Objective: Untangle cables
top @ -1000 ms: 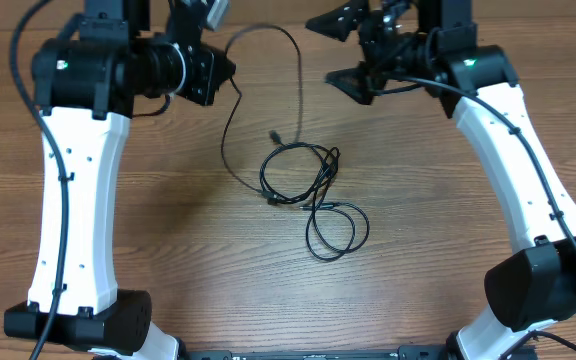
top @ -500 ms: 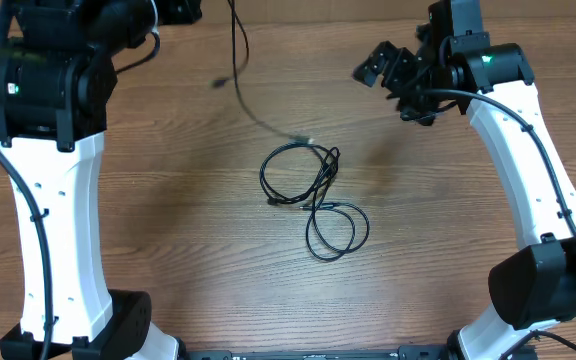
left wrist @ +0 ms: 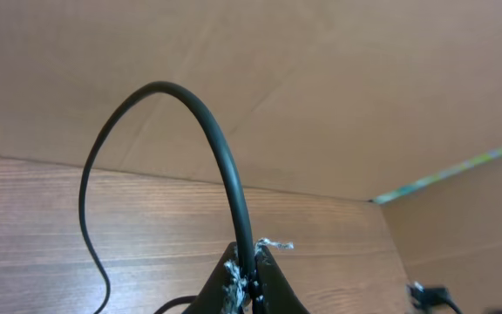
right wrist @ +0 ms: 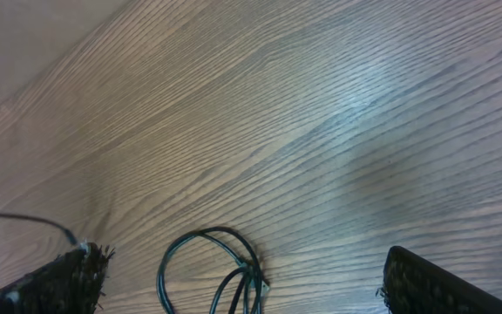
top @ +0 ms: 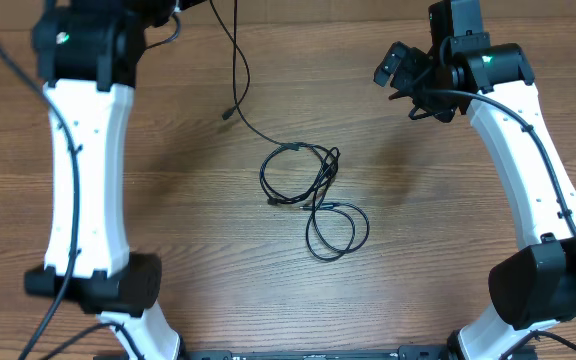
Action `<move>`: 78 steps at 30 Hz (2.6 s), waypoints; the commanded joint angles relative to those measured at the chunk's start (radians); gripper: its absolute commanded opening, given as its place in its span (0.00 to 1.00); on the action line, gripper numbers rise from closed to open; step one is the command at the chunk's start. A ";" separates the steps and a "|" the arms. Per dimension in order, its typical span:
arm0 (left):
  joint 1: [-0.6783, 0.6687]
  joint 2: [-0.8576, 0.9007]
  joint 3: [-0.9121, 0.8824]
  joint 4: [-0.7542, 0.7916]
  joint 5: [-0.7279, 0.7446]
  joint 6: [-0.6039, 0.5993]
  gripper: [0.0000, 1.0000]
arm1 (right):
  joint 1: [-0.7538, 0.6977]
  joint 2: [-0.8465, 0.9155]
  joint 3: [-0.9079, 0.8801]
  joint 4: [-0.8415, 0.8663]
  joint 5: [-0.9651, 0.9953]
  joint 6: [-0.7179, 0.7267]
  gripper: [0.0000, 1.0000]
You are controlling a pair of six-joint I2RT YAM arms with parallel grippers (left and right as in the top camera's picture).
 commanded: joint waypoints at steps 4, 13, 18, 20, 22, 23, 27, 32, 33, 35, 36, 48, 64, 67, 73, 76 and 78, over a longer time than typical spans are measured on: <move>0.010 0.097 0.013 0.127 -0.017 -0.054 0.04 | -0.003 -0.041 0.010 0.004 0.017 -0.008 1.00; 0.162 0.204 0.013 0.187 -0.069 -0.053 0.04 | -0.003 -0.041 0.009 0.004 0.017 -0.008 1.00; 0.331 0.290 0.013 0.194 -0.091 -0.004 0.04 | -0.003 -0.041 0.010 0.004 0.017 -0.008 1.00; 0.406 0.334 0.013 0.212 -0.145 0.063 0.04 | -0.003 -0.041 0.010 0.004 0.017 -0.008 1.00; 0.478 0.381 0.013 0.252 -0.181 0.150 0.04 | -0.003 -0.041 0.009 0.004 0.017 -0.008 1.00; 0.508 0.403 0.013 0.275 -0.192 0.180 0.06 | -0.003 -0.041 0.009 0.004 0.017 -0.008 1.00; 0.637 0.494 0.013 0.280 -0.203 0.259 1.00 | -0.003 -0.041 0.010 0.004 0.017 -0.008 1.00; 0.743 0.513 0.014 0.209 -0.185 0.262 1.00 | -0.003 -0.041 0.010 0.004 0.017 -0.008 1.00; 0.750 0.509 0.014 0.201 -0.167 0.263 0.99 | -0.003 -0.041 0.010 0.004 0.017 -0.008 1.00; 0.758 0.501 0.014 0.167 -0.085 0.281 0.88 | -0.003 -0.041 0.009 0.004 0.017 -0.008 1.00; 0.757 0.501 0.014 0.153 -0.039 0.298 0.88 | -0.003 -0.041 0.009 0.004 0.017 -0.008 1.00; 0.515 0.504 0.012 -0.069 -0.106 0.454 0.34 | -0.003 -0.041 0.010 0.004 0.017 -0.008 1.00; 0.314 0.629 0.005 -0.267 -0.592 0.300 0.04 | -0.003 -0.041 0.009 0.004 0.017 -0.008 1.00; 0.347 0.631 0.005 -0.349 -0.537 0.227 0.04 | -0.003 -0.041 0.010 0.004 0.017 -0.008 1.00; 0.374 0.656 0.003 -0.399 -0.476 0.231 0.04 | -0.003 -0.041 0.010 0.004 0.017 -0.008 1.00; 0.373 0.671 0.001 -0.390 -0.429 0.232 0.04 | -0.003 -0.041 0.010 0.004 0.017 -0.008 1.00; 0.372 0.685 0.000 -0.383 -0.426 0.232 0.04 | -0.003 -0.041 0.010 0.004 0.017 -0.008 1.00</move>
